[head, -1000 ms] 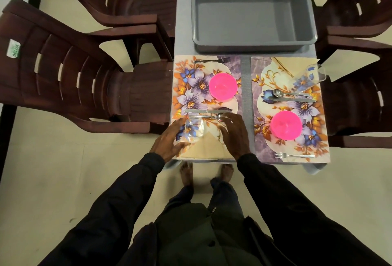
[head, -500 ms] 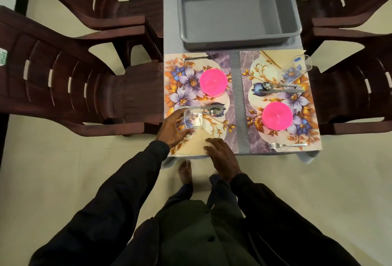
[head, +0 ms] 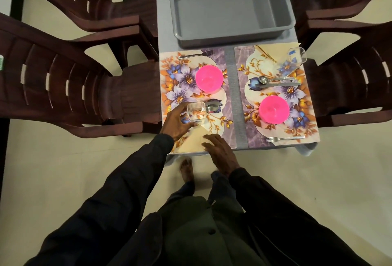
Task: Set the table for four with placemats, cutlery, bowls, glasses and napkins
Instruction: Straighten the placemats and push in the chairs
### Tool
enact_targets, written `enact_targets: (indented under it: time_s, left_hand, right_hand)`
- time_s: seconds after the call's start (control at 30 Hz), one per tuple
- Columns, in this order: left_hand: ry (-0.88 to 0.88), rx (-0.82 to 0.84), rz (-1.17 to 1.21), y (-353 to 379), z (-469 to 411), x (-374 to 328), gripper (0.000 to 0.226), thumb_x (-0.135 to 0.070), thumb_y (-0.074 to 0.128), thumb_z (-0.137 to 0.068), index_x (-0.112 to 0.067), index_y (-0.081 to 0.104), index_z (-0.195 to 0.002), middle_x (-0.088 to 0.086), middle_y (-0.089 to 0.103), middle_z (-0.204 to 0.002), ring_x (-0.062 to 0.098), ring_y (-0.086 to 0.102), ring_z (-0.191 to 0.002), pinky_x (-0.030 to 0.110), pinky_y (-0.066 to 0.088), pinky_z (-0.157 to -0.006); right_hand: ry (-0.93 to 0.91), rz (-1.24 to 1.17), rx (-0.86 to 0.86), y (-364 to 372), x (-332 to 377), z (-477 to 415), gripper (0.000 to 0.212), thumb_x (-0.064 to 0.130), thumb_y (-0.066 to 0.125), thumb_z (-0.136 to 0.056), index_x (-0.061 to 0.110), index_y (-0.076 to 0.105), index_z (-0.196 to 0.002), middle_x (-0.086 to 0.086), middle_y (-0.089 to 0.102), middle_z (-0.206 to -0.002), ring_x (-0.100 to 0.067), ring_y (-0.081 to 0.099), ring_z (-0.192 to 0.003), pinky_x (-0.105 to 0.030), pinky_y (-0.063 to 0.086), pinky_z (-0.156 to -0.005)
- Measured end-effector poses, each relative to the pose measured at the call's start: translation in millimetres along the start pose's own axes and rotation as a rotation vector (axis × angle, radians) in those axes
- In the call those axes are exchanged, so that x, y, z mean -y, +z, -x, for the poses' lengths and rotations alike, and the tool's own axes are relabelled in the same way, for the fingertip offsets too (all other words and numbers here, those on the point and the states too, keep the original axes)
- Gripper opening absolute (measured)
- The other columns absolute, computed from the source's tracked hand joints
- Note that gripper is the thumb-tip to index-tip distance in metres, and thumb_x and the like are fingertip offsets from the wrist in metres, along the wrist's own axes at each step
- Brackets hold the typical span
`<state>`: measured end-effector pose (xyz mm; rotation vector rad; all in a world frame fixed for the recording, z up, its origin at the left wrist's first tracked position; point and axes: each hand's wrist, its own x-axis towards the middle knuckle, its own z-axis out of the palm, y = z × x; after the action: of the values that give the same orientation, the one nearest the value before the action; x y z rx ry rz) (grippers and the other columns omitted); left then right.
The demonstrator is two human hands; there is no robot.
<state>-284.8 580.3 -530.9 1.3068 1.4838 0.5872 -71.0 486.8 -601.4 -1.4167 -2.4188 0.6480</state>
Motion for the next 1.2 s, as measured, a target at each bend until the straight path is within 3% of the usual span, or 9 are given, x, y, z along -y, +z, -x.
enact_targets:
  time_s: [0.2, 0.43, 0.57, 0.67, 0.77, 0.87, 0.97, 1.1, 1.2]
  left_hand:
    - [-0.004, 0.0, 0.012, -0.2, 0.8, -0.4, 0.072, -0.007, 0.084, -0.081, -0.018, 0.051, -0.144, 0.004, 0.054, -0.148, 0.022, 0.051, -0.134, 0.04, 0.058, -0.097]
    - [-0.015, -0.004, 0.004, 0.9, 1.2, 1.6, 0.074, -0.007, 0.082, -0.082, -0.011, 0.048, -0.147, 0.01, 0.051, -0.151, 0.028, 0.05, -0.138, 0.045, 0.052, -0.105]
    - [-0.016, 0.0, 0.006, -0.6, 0.3, 3.0, 0.074, -0.007, 0.083, -0.082, -0.012, 0.048, -0.148, 0.009, 0.05, -0.152, 0.028, 0.051, -0.138, 0.052, 0.056, -0.098]
    - [-0.013, 0.013, 0.008, -1.3, 1.0, 1.5, 0.076, -0.005, 0.082, -0.082, -0.013, 0.047, -0.149, 0.01, 0.049, -0.153, 0.027, 0.051, -0.137, 0.047, 0.053, -0.103]
    - [-0.003, -0.006, 0.0, -4.6, 6.7, 1.6, 0.076, -0.002, 0.081, -0.083, -0.01, 0.046, -0.15, 0.009, 0.048, -0.154, 0.019, 0.046, -0.137, 0.024, 0.042, -0.106]
    - [0.044, -0.056, -0.026, -13.4, 18.6, 12.5, 0.068, -0.002, 0.081, -0.083, -0.012, 0.053, -0.145, 0.007, 0.055, -0.148, 0.02, 0.054, -0.133, 0.028, 0.047, -0.109]
    - [0.076, -0.105, -0.064, -19.9, 36.4, 27.4, 0.062, -0.002, 0.081, -0.083, -0.01, 0.059, -0.14, 0.003, 0.061, -0.139, 0.015, 0.06, -0.122, 0.01, 0.047, -0.098]
    - [0.078, -0.134, -0.108, -21.3, 61.4, 47.1, 0.056, -0.003, 0.082, -0.082, -0.016, 0.065, -0.133, -0.004, 0.065, -0.133, 0.012, 0.062, -0.119, 0.024, 0.049, -0.103]
    - [0.057, -0.124, -0.171, -16.1, 74.7, 56.6, 0.048, -0.007, 0.082, -0.082, -0.017, 0.068, -0.127, 0.0, 0.067, -0.13, 0.019, 0.06, -0.116, 0.03, 0.047, -0.099]
  right_hand:
    - [0.018, 0.02, -0.019, -0.8, 5.9, -2.1, 0.033, -0.004, 0.072, -0.087, 0.009, 0.071, -0.118, -0.014, 0.059, -0.138, -0.029, 0.051, -0.129, -0.04, 0.05, -0.101]
    - [0.019, 0.027, 0.001, -1.0, 5.2, -1.3, 0.035, -0.002, 0.073, -0.086, 0.011, 0.071, -0.119, -0.014, 0.058, -0.14, -0.031, 0.051, -0.131, -0.041, 0.05, -0.101]
    - [0.009, 0.033, -0.015, -3.5, 5.8, -1.4, 0.033, -0.001, 0.074, -0.086, 0.01, 0.071, -0.117, -0.014, 0.06, -0.138, -0.031, 0.053, -0.129, -0.041, 0.051, -0.101]
    - [-0.003, 0.008, -0.035, -7.2, 7.2, -2.8, 0.03, 0.0, 0.075, -0.087, 0.008, 0.072, -0.115, -0.015, 0.062, -0.135, -0.032, 0.056, -0.126, -0.041, 0.052, -0.098]
    - [0.0, -0.033, -0.055, -12.9, 3.1, -1.6, 0.029, 0.002, 0.074, -0.088, 0.007, 0.071, -0.117, -0.016, 0.063, -0.134, -0.032, 0.057, -0.126, -0.041, 0.05, -0.101]
    - [0.076, -0.086, -0.116, -23.1, -5.7, 2.7, 0.03, 0.003, 0.073, -0.09, 0.007, 0.069, -0.119, -0.016, 0.062, -0.134, -0.031, 0.056, -0.127, -0.039, 0.049, -0.103]
    - [0.176, -0.113, -0.188, -36.8, -17.8, 9.0, 0.029, 0.001, 0.073, -0.09, 0.006, 0.069, -0.118, -0.015, 0.064, -0.13, -0.029, 0.058, -0.125, -0.036, 0.05, -0.102]
    - [0.283, -0.071, -0.26, -54.2, -24.8, 14.8, 0.022, 0.003, 0.072, -0.09, 0.002, 0.071, -0.112, -0.017, 0.069, -0.119, -0.031, 0.064, -0.115, -0.042, 0.054, -0.1]
    - [0.218, -0.07, -0.204, -56.3, -21.3, 17.8, 0.02, 0.01, 0.065, -0.092, 0.004, 0.071, -0.111, -0.016, 0.068, -0.118, -0.03, 0.063, -0.114, -0.043, 0.057, -0.097]
